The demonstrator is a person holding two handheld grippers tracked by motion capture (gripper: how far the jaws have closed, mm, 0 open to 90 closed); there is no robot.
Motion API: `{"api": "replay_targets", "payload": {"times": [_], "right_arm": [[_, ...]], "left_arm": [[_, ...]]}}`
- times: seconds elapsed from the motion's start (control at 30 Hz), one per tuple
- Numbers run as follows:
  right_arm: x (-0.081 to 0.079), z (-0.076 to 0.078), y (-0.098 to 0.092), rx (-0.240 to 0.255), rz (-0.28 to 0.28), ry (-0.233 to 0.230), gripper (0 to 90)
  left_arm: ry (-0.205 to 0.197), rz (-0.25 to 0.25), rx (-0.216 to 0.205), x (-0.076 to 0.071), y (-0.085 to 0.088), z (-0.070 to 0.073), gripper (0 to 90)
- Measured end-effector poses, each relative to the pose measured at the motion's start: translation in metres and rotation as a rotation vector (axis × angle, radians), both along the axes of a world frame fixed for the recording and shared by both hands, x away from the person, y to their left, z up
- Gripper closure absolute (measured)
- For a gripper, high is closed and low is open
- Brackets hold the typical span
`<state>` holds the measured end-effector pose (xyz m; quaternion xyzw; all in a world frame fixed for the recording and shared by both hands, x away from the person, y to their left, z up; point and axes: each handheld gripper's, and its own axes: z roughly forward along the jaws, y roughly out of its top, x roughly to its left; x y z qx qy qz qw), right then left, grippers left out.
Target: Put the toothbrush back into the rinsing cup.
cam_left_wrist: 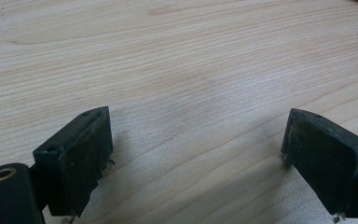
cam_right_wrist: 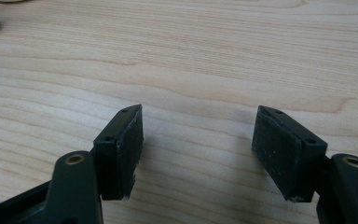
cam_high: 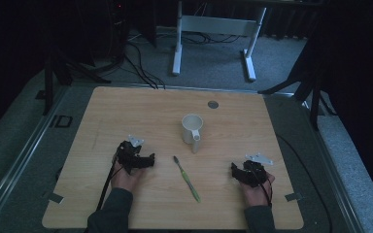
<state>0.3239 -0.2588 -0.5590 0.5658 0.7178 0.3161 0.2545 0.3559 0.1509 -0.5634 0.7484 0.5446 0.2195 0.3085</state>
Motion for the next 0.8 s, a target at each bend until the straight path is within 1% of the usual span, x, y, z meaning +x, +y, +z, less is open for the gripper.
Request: {"api": "replay_targets", "payload": {"times": [0.2, 0.3, 0.4, 0.5, 0.6, 0.67, 0.8], "right_arm": [[0.000, 0.000, 0.002, -0.001, -0.003, -0.003, 36.9], [-0.001, 0.001, 0.004, -0.002, 0.001, 0.001, 42.9], [-0.002, 0.002, 0.007, -0.021, 0.012, -0.002, 47.6], [-0.003, 0.003, 0.009, -0.018, 0.014, 0.003, 49.4], [-0.004, 0.006, 0.012, 0.004, 0.021, 0.031, 53.4], [-0.005, 0.009, 0.015, -0.006, 0.030, 0.036, 55.9], [-0.006, 0.014, 0.024, -0.009, 0.058, 0.045, 58.7]], "left_arm": [[0.000, 0.000, 0.000, 0.000, 0.000, 0.000, 9.0], [0.000, 0.000, 0.000, 0.000, 0.000, 0.000, 9.0], [0.000, 0.000, 0.000, 0.000, 0.000, 0.000, 9.0], [0.000, 0.000, 0.000, 0.000, 0.000, 0.000, 9.1], [0.000, 0.000, 0.000, 0.000, 0.000, 0.000, 9.1], [-0.001, 0.000, 0.000, 0.000, -0.001, 0.000, 9.1], [0.000, -0.001, 0.000, 0.000, -0.001, 0.000, 9.1]]}}
